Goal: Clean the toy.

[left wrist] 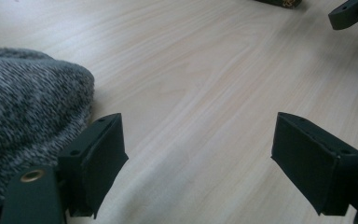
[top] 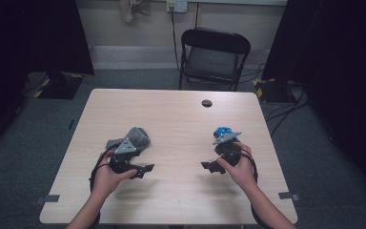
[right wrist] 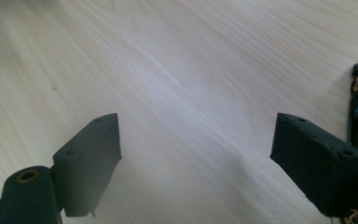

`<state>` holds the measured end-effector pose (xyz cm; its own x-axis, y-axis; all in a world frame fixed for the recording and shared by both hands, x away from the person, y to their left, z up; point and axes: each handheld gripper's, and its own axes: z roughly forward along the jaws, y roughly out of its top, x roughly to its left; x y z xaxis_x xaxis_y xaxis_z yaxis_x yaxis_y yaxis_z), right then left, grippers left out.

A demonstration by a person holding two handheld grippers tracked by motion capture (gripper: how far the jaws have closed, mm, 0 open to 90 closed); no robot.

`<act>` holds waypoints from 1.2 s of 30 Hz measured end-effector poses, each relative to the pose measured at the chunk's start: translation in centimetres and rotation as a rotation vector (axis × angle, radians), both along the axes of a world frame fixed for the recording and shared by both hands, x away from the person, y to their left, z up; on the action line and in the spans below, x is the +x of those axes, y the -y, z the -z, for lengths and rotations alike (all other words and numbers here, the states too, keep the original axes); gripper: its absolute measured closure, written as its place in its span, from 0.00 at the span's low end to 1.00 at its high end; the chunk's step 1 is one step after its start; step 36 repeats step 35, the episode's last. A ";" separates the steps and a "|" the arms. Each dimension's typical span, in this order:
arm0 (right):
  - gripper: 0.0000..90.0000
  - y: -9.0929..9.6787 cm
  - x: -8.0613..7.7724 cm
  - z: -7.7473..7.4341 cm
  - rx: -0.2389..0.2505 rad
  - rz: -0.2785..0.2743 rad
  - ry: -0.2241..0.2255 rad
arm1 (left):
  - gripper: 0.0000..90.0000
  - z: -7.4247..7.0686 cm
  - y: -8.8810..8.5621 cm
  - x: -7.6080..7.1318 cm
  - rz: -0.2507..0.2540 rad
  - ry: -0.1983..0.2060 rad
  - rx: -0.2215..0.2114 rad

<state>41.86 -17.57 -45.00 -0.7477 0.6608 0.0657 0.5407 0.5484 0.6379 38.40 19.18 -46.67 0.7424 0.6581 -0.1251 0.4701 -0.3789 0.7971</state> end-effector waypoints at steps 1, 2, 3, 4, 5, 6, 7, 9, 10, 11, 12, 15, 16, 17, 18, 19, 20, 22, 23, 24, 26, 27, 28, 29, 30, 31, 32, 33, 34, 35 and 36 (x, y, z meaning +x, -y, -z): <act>0.17 -0.1 -0.2 0.1 0.004 -0.002 0.001 | 0.19 0.2 0.0 -0.2 0.004 -0.004 -0.002; 0.17 -0.1 -0.4 0.2 0.010 -0.006 -0.002 | 0.19 0.4 0.0 -0.4 0.007 -0.009 -0.004; 0.17 -0.2 -0.6 0.3 0.012 -0.011 -0.007 | 0.19 0.4 0.0 -0.4 0.007 -0.009 -0.004; 0.17 -0.3 -0.8 0.4 0.018 -0.016 -0.011 | 0.19 0.8 0.1 -0.8 0.019 -0.019 -0.007; 0.17 -0.3 -1.0 0.5 0.025 -0.021 -0.013 | 0.19 0.9 0.2 -1.0 0.023 -0.020 -0.005; 0.17 -0.3 -1.0 0.5 0.025 -0.021 -0.013 | 0.19 0.9 0.2 -1.0 0.023 -0.020 -0.005; 0.17 -0.5 -1.4 0.7 0.034 -0.030 -0.016 | 0.18 1.1 0.3 -1.2 0.033 -0.026 -0.003; 0.17 -0.7 -1.8 0.9 0.020 -0.042 -0.014 | 0.18 1.1 0.4 -1.3 0.038 -0.022 0.001; 0.17 -0.7 -1.8 0.9 0.020 -0.042 -0.014 | 0.18 1.2 0.5 -1.4 0.042 -0.024 -0.003; 0.17 -0.8 -2.2 1.1 0.019 -0.054 -0.017 | 0.18 1.3 0.7 -1.7 0.054 -0.026 -0.002; 0.17 -0.8 -2.2 1.1 0.019 -0.054 -0.017 | 0.18 1.3 0.7 -1.7 0.054 -0.026 -0.002; 0.17 -1.0 -2.8 1.6 0.013 -0.070 -0.027 | 0.18 1.5 0.9 -2.2 0.074 -0.027 -0.002; 0.17 -1.1 -3.0 1.7 0.010 -0.077 -0.027 | 0.18 1.6 1.0 -2.4 0.081 -0.021 -0.001; 0.17 -1.1 -3.2 1.8 0.004 -0.082 -0.027 | 0.18 1.8 1.1 -2.7 0.088 -0.030 -0.011; 0.17 -1.2 -3.3 2.0 -0.001 -0.088 -0.025 | 0.18 1.9 1.1 -2.8 0.092 -0.024 -0.007; 0.17 -1.2 -3.5 2.2 -0.001 -0.090 -0.029 | 0.18 2.0 1.2 -2.9 0.098 -0.026 -0.003; 0.17 -1.2 -3.6 2.3 0.002 -0.093 -0.034 | 0.18 2.1 1.3 -3.0 0.104 -0.025 -0.001; 0.17 -1.3 -4.0 2.7 0.001 -0.100 -0.040 | 0.18 2.4 1.4 -3.1 0.112 -0.022 0.009; 0.17 -1.4 -4.1 2.9 0.001 -0.102 -0.040 | 0.18 2.5 1.5 -3.2 0.115 -0.024 0.006; 0.17 -1.4 -4.1 2.9 0.001 -0.102 -0.040 | 0.18 2.5 1.5 -3.2 0.115 -0.024 0.006; 0.17 -1.5 -4.4 3.3 0.005 -0.108 -0.042 | 0.18 2.7 1.5 -3.3 0.106 -0.026 0.010; 0.17 -1.6 -4.7 3.6 0.000 -0.113 -0.030 | 0.18 2.8 1.6 -3.3 0.116 -0.022 0.015; 0.17 -1.6 -4.7 3.6 0.000 -0.113 -0.030 | 0.18 2.8 1.6 -3.3 0.116 -0.022 0.015; 0.17 -1.6 -4.9 3.8 0.004 -0.114 -0.015 | 0.18 3.0 1.7 -3.4 0.127 -0.016 0.023; 0.17 -1.5 -4.9 3.8 0.006 -0.116 -0.009 | 0.18 3.0 1.7 -3.4 0.127 -0.016 0.023; 0.17 -1.5 -5.0 3.9 0.010 -0.117 0.000 | 0.18 3.1 1.8 -3.4 0.129 -0.016 0.032; 0.17 -1.5 -5.0 3.9 0.010 -0.117 0.000 | 0.18 3.1 1.8 -3.4 0.129 -0.016 0.032; 0.16 -1.4 -5.2 4.0 0.015 -0.112 0.015 | 0.18 3.2 1.8 -3.4 0.128 -0.016 0.036; 0.16 -1.4 -5.3 4.1 0.011 -0.114 0.023 | 0.18 3.3 2.0 -3.5 0.132 -0.015 0.045; 0.16 -1.5 -5.4 4.2 0.003 -0.118 0.039 | 0.18 3.3 2.0 -3.5 0.132 -0.015 0.045; 0.16 -1.5 -5.4 4.2 0.003 -0.118 0.039 | 0.18 3.3 2.0 -3.5 0.132 -0.015 0.045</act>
